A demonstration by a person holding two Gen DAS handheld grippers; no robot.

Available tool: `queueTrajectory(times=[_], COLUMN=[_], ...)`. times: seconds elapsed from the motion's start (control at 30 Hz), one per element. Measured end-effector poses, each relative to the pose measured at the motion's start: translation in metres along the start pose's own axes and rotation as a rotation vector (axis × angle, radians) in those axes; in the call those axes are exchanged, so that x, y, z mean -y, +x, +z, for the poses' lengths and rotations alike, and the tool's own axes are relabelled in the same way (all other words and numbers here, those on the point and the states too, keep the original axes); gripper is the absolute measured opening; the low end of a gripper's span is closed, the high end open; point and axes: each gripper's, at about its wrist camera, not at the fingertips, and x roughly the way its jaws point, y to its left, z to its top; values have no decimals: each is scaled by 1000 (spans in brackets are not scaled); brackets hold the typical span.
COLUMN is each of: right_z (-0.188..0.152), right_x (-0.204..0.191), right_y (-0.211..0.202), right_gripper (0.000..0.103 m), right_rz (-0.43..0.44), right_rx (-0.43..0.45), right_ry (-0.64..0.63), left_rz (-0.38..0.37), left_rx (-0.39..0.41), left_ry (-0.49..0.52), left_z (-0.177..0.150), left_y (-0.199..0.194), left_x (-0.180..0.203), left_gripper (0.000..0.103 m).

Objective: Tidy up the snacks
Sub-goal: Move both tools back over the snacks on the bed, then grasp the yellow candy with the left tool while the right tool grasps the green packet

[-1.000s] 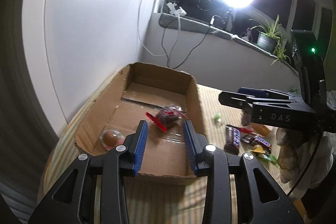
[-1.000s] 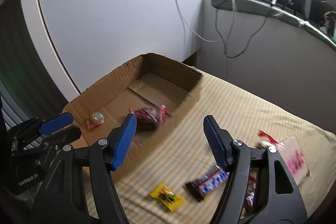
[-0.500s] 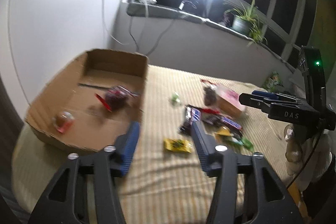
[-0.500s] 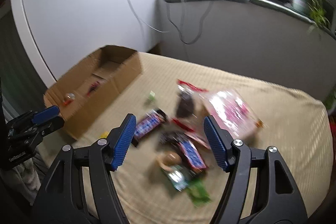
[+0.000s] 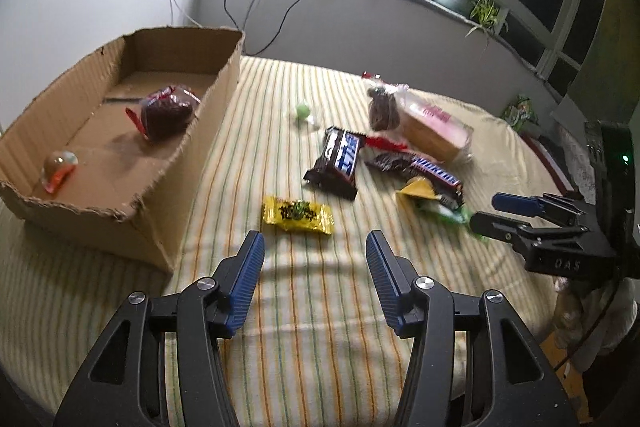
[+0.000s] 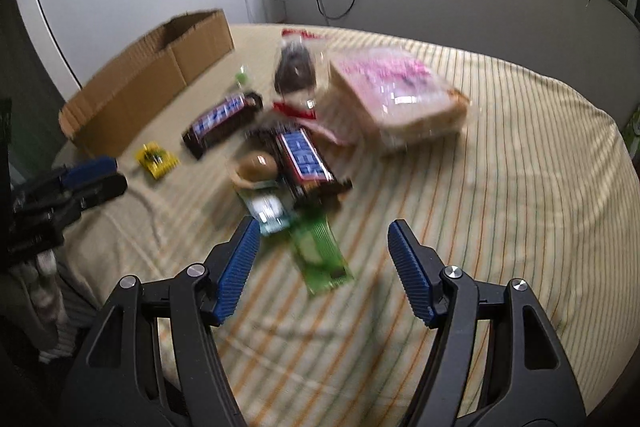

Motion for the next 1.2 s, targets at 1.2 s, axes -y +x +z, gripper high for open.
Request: queueTrajectory(times=[1.2], right_z=[-7], right_x=[-13], right_y=[10], right_gripper=[25], right_rz=[-49], right_rx=[-27], right_ry=[-97], left_rz=[87], left_rx=[-28], left_ry=[131], left_z=[10], left_y=[37], left_x=[13], left_gripper=[24])
